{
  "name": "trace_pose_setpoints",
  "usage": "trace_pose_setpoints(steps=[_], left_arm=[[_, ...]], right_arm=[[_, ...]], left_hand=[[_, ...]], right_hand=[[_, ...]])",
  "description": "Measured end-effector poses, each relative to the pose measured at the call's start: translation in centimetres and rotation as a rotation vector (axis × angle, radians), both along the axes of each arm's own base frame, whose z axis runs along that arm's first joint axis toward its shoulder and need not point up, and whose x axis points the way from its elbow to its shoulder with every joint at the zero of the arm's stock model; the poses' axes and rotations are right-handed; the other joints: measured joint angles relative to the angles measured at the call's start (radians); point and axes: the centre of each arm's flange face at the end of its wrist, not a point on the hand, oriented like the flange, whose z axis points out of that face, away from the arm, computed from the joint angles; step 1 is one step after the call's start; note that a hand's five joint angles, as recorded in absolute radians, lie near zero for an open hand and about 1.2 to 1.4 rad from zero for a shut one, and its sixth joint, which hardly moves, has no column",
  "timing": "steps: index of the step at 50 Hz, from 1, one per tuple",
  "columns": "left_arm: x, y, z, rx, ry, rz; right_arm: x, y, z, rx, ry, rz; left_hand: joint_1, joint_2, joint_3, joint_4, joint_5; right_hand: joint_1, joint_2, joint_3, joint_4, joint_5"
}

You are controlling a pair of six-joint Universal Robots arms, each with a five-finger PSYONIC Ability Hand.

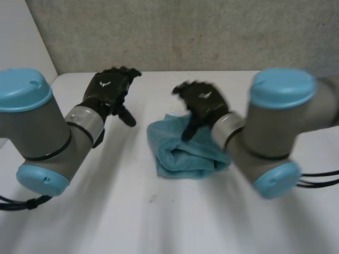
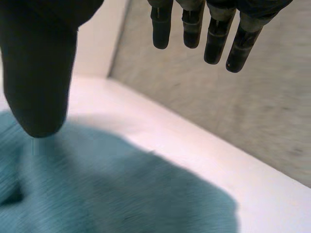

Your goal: Fold the laundry

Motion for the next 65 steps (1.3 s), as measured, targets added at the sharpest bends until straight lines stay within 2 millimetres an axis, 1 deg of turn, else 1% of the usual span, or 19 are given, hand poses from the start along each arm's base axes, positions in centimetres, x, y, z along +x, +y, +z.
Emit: trace_pose_setpoints(steps=[4, 11, 18, 21, 24, 29, 33, 37, 43, 48, 51, 52, 53, 54, 55, 58, 61, 62, 65], left_arm=[[-1.4, 0.3, 0.7, 0.002, 0.05, -0.035], [-3.4, 1.3, 0.1, 0.04, 0.057, -0.091], [-5.1, 2.1, -2.4, 0.113, 0.013, -0.129], [-5.5, 2.0, -3.9, 0.145, -0.009, -0.133], [-5.7, 1.8, -5.1, 0.166, -0.025, -0.127], [-5.5, 1.5, -8.0, 0.217, -0.078, -0.102], [-5.0, 1.5, -9.6, 0.237, -0.127, -0.091], [-4.6, 1.6, -10.1, 0.235, -0.173, -0.09], [-4.1, 2.1, -9.8, 0.22, -0.227, -0.099], [-3.9, 2.6, -7.6, 0.197, -0.241, -0.105], [-3.8, 2.7, -5.5, 0.171, -0.225, -0.104], [-3.7, 2.8, -3.7, 0.143, -0.206, -0.102], [-3.7, 2.8, -3.7, 0.143, -0.206, -0.102], [-3.6, 3.0, -2.1, 0.119, -0.189, -0.099], [-3.6, 3.0, -2.1, 0.119, -0.189, -0.099], [-1.8, 2.9, 3.7, 0.034, -0.126, -0.049], [-0.2, 2.8, 7.0, -0.011, -0.092, -0.001], [1.2, 2.8, 9.1, -0.032, -0.072, 0.037], [2.7, 3.0, 11.1, -0.049, -0.052, 0.078]], right_arm=[[-2.4, -1.6, 1.2, 0.077, -0.115, -0.056], [-4.3, -2.9, 0.5, 0.179, -0.164, -0.066], [-5.1, -4.0, -0.8, 0.232, -0.144, -0.071], [-5.1, -4.6, -2.1, 0.256, -0.125, -0.079], [-5.1, -5.0, -2.9, 0.269, -0.114, -0.084], [-5.2, -5.7, -5.6, 0.319, -0.051, -0.098], [-5.6, -6.0, -7.1, 0.334, 0.023, -0.101], [-6.0, -6.3, -7.8, 0.329, 0.088, -0.1], [-6.2, -6.4, -7.4, 0.311, 0.117, -0.106], [-6.3, -6.5, -5.8, 0.273, 0.103, -0.117], [-6.5, -6.4, -3.3, 0.217, 0.075, -0.132], [-6.8, -6.3, -1.3, 0.171, 0.053, -0.149], [-6.8, -6.3, -1.3, 0.171, 0.053, -0.149], [-7.2, -6.1, 0.5, 0.129, 0.033, -0.168], [-7.2, -6.1, 0.5, 0.129, 0.033, -0.168], [-9.6, -5.9, 6.4, -0.011, -0.027, -0.29], [-11.2, -5.4, 9.5, -0.088, -0.06, -0.368], [-12.4, -5.0, 11.4, -0.135, -0.078, -0.421], [-13.3, -4.6, 12.7, -0.165, -0.087, -0.454]], left_hand=[[0.0, 0.0, 0.0, 0.0, 0.0], [0.001, 0.0, 0.0, 0.0, 0.0], [0.003, 0.0, 0.0, 0.0, 0.0], [0.003, 0.0, 0.0, 0.0, 0.0], [0.003, 0.0, 0.0, 0.0, 0.0], [0.003, 0.0, 0.002, 0.0, 0.0], [0.003, 0.0, 0.002, 0.0, 0.0], [0.003, 0.0, 0.0, 0.0, -0.005], [0.002, 0.0, 0.0, 0.0, -0.008], [0.002, 0.0, 0.0, 0.0, -0.008], [0.0, 0.0, 0.0, 0.0, -0.008], [0.0, 0.0, 0.0, 0.0, -0.008], [0.0, 0.0, 0.0, 0.0, -0.008], [0.0, 0.0, 0.0, 0.0, -0.008], [0.0, 0.0, 0.0, 0.0, -0.008], [0.0, 0.0, 0.0, 0.0, -0.008], [0.0, -0.004, 0.0, 0.0, -0.011], [0.0, -0.005, 0.0, 0.0, -0.011], [0.0, -0.008, 0.0, 0.0, -0.014]], right_hand=[[0.0, 0.0, 0.0, 0.0, 0.0], [0.0, 0.0, 0.0, 0.0, 0.0], [0.0, 0.0, 0.0, 0.0, 0.0], [0.0, 0.0, 0.0, 0.0, 0.0], [0.0, 0.0, 0.0, 0.0, 0.0], [0.0, 0.0, 0.0, 0.0, 0.0], [0.0, 0.0, 0.0, 0.0, 0.0], [0.0, 0.0, 0.0, 0.0, -0.001], [0.0, 0.0, 0.0, 0.0, -0.005], [0.0, 0.0, 0.0, 0.0, -0.005], [0.0, 0.0, 0.0, 0.0, -0.005], [0.0, 0.0, 0.0, 0.0, -0.005], [0.0, 0.0, 0.0, 0.0, -0.005], [0.0, 0.0, 0.0, 0.0, -0.005], [0.0, 0.0, 0.0, 0.0, -0.005], [0.0, 0.0, 0.0, 0.0, -0.005], [0.0, 0.0, 0.0, 0.0, -0.005], [0.0, 0.0, 0.0, 0.0, -0.006], [0.0, 0.0, 0.0, 0.0, -0.006]])
